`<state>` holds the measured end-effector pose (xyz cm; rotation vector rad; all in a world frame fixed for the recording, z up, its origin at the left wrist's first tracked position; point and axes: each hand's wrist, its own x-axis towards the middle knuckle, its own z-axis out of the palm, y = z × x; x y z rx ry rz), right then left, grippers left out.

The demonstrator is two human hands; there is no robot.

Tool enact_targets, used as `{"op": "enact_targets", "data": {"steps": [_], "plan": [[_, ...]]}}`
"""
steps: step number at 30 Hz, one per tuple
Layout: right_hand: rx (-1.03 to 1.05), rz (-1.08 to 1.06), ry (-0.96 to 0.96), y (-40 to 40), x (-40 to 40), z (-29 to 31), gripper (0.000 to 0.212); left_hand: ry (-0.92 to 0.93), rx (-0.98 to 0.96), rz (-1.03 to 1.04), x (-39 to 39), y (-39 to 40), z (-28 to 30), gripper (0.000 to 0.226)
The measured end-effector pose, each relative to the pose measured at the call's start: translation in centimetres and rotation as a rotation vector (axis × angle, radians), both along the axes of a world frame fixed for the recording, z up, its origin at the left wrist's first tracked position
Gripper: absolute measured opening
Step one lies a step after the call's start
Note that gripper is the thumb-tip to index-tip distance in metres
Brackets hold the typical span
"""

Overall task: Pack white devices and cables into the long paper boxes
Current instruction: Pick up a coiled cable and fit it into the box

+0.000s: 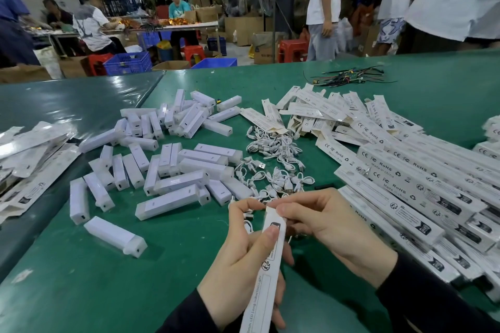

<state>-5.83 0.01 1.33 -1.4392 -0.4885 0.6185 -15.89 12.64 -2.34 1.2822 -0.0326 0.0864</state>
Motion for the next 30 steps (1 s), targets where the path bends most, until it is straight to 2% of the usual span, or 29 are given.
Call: {"op": "enact_targets", "data": {"steps": [10,19,24,27,30], "plan": [[0.013,0.025,0.007,-0.27,0.37,0.12,0.020,0.022,-0.027,-0.035,0.01,0.00,0.26,0.030],[-0.042,0.048,-0.083,-0.48,0.31,-0.03,0.024,0.053,-0.009,-0.033,0.06,0.02,0.04,0.024],[-0.065,0.044,-0.143,-0.26,0.10,-0.06,0.017,0.076,-0.038,-0.031,0.18,0.27,0.18,0.016],[-0.045,0.097,-0.160,-0.12,-0.18,-0.34,0.024,0.088,-0.032,0.039,0.24,0.59,0.26,0.029],[-0.023,0.099,-0.178,-0.04,-0.12,-0.72,0.020,0.104,-0.014,0.066,0.19,0.64,0.21,0.034]]}}
